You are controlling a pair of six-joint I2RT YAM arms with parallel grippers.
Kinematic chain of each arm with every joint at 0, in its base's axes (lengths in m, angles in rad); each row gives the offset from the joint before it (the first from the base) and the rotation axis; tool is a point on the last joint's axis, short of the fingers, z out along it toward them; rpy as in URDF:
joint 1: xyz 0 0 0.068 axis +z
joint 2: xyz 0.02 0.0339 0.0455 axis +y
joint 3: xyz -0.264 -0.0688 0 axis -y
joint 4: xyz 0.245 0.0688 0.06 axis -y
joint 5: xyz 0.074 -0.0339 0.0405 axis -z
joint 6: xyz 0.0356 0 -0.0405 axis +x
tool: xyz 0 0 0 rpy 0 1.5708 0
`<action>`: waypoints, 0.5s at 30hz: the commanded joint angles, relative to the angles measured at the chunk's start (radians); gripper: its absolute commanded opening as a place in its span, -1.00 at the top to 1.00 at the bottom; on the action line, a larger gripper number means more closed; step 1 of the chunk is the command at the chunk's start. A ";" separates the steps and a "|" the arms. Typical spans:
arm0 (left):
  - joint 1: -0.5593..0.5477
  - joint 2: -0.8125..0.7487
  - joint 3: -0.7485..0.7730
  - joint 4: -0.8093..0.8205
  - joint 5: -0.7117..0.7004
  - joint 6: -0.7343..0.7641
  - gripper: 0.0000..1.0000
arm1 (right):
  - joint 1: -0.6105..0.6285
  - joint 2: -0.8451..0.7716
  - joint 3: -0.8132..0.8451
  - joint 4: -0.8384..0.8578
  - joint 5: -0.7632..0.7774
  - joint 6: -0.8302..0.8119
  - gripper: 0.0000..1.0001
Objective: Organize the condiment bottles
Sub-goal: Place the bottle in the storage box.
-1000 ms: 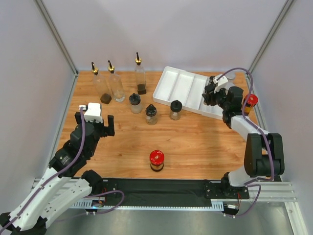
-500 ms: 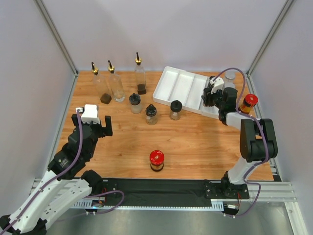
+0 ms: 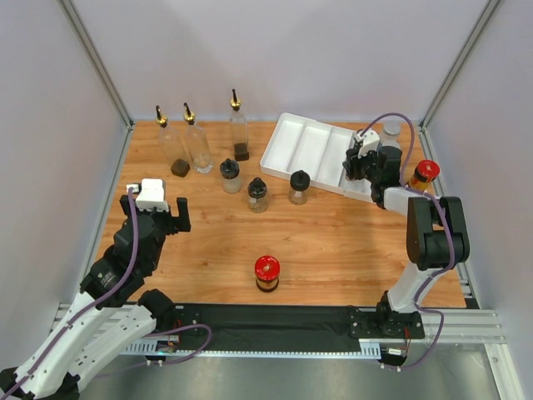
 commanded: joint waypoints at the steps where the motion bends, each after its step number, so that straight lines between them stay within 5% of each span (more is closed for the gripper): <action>1: 0.004 -0.010 -0.004 0.023 -0.017 -0.001 -0.99 | 0.001 0.020 0.039 0.004 -0.003 -0.020 0.25; 15: 0.004 -0.015 -0.004 0.022 -0.020 -0.002 -1.00 | -0.001 0.051 0.068 -0.059 0.003 -0.010 0.06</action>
